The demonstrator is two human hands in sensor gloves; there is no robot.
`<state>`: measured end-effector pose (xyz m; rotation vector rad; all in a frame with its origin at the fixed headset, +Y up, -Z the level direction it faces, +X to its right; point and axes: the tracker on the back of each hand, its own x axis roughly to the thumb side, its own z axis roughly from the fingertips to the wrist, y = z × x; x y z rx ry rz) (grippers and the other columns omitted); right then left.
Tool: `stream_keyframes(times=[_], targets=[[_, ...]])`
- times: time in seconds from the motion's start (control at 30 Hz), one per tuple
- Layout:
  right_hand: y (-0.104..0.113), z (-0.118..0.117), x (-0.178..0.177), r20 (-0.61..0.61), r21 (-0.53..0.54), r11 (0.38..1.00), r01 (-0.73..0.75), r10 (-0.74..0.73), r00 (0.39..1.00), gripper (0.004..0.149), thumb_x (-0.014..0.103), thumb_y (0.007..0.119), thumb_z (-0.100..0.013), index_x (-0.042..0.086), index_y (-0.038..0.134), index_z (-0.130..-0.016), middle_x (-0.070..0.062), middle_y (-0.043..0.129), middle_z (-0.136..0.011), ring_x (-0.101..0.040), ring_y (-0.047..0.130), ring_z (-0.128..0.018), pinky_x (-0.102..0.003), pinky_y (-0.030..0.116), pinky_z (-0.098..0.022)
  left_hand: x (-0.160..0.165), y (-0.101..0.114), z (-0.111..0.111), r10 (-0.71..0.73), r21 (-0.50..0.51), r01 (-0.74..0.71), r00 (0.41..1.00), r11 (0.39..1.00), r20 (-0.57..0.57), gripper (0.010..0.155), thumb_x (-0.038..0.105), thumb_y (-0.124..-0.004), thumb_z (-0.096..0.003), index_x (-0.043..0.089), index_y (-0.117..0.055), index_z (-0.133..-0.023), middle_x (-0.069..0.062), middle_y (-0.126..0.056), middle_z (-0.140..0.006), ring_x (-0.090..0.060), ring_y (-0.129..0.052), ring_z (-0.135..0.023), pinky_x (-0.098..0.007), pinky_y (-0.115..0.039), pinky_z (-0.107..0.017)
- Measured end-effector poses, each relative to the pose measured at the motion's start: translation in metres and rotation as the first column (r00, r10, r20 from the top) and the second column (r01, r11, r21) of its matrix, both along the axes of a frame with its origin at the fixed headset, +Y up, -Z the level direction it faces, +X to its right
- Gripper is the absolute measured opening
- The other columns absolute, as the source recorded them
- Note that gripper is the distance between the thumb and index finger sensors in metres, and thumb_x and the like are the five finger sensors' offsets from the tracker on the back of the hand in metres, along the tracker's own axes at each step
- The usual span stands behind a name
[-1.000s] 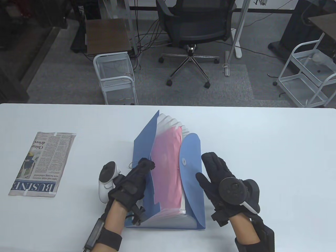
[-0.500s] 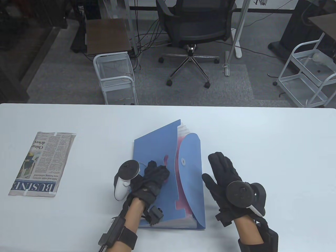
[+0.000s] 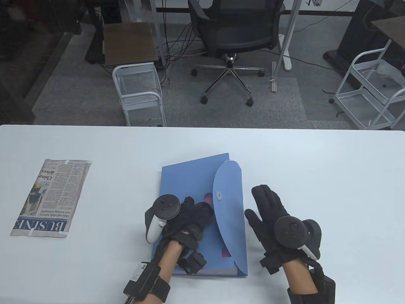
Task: Sort materials into accordion folder compartments
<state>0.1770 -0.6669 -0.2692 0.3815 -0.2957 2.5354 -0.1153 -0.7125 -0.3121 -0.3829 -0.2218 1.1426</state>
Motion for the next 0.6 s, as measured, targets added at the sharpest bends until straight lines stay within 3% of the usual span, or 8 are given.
stream_keyframes(times=[0.13,0.27,0.33,0.43,0.53,0.6], targets=[[-0.002,-0.003,0.004,0.016,-0.01,1.0,0.014,-0.014,1.0,0.067,0.05,0.067,-0.06,0.017,0.043,-0.113,-0.024,0.048,-0.117,-0.056,0.059,-0.099,-0.07,0.061,-0.066,-0.041,0.027,-0.001,-0.081,0.085,0.085,0.996,0.993,-0.045,0.069,0.046,-0.061,-0.0659,-0.004,-0.053,-0.114,-0.036,-0.015,-0.119,-0.062,-0.013,-0.1,-0.07,-0.026,-0.065],[-0.004,-0.004,0.01,0.035,-0.021,1.0,0.017,-0.017,0.999,0.067,0.05,0.067,-0.059,0.017,0.043,-0.113,-0.024,0.048,-0.117,-0.056,0.059,-0.099,-0.071,0.061,-0.066,-0.119,0.039,-0.007,-0.239,0.084,0.256,0.956,0.963,-0.173,0.07,0.045,-0.065,-0.0654,-0.003,-0.054,-0.114,-0.033,-0.022,-0.121,-0.061,-0.02,-0.103,-0.07,-0.031,-0.067],[-0.004,-0.004,0.013,0.048,-0.02,1.0,0.02,-0.019,0.999,0.068,0.05,0.067,-0.059,0.017,0.043,-0.113,-0.024,0.048,-0.117,-0.056,0.059,-0.099,-0.071,0.061,-0.066,-0.16,0.035,-0.008,-0.325,0.029,0.348,0.9,0.937,-0.292,0.072,0.046,-0.067,-0.0651,-0.004,-0.051,-0.115,-0.032,-0.026,-0.122,-0.061,-0.024,-0.105,-0.07,-0.033,-0.068],[-0.004,-0.005,0.017,0.06,-0.02,1.0,0.022,-0.021,0.998,0.067,0.05,0.067,-0.06,0.016,0.043,-0.113,-0.025,0.048,-0.117,-0.056,0.059,-0.099,-0.07,0.061,-0.066,-0.222,0.018,-0.007,-0.484,-0.108,0.495,0.741,0.862,-0.465,0.076,0.047,-0.069,-0.0642,-0.003,-0.046,-0.116,-0.031,-0.023,-0.122,-0.06,-0.025,-0.105,-0.07,-0.034,-0.069],[-0.005,-0.006,0.018,0.063,-0.026,1.0,0.011,-0.009,0.998,0.068,0.05,0.067,-0.06,0.016,0.043,-0.113,-0.024,0.048,-0.117,-0.056,0.059,-0.099,-0.07,0.062,-0.066,-0.272,-0.008,-0.004,-0.638,-0.313,0.564,0.586,0.764,-0.499,0.084,0.049,-0.069,-0.0639,-0.004,-0.032,-0.118,-0.031,-0.01,-0.12,-0.058,-0.013,-0.104,-0.069,-0.029,-0.069],[-0.005,-0.006,0.018,0.064,-0.027,1.0,0.004,-0.003,0.998,0.068,0.05,0.067,-0.06,0.016,0.043,-0.113,-0.024,0.048,-0.117,-0.056,0.059,-0.099,-0.07,0.062,-0.066,-0.291,-0.024,-0.001,-0.714,-0.405,0.592,0.522,0.697,-0.467,0.087,0.051,-0.069,-0.0637,-0.002,-0.028,-0.119,-0.029,-0.007,-0.12,-0.057,-0.01,-0.105,-0.07,-0.027,-0.069]])
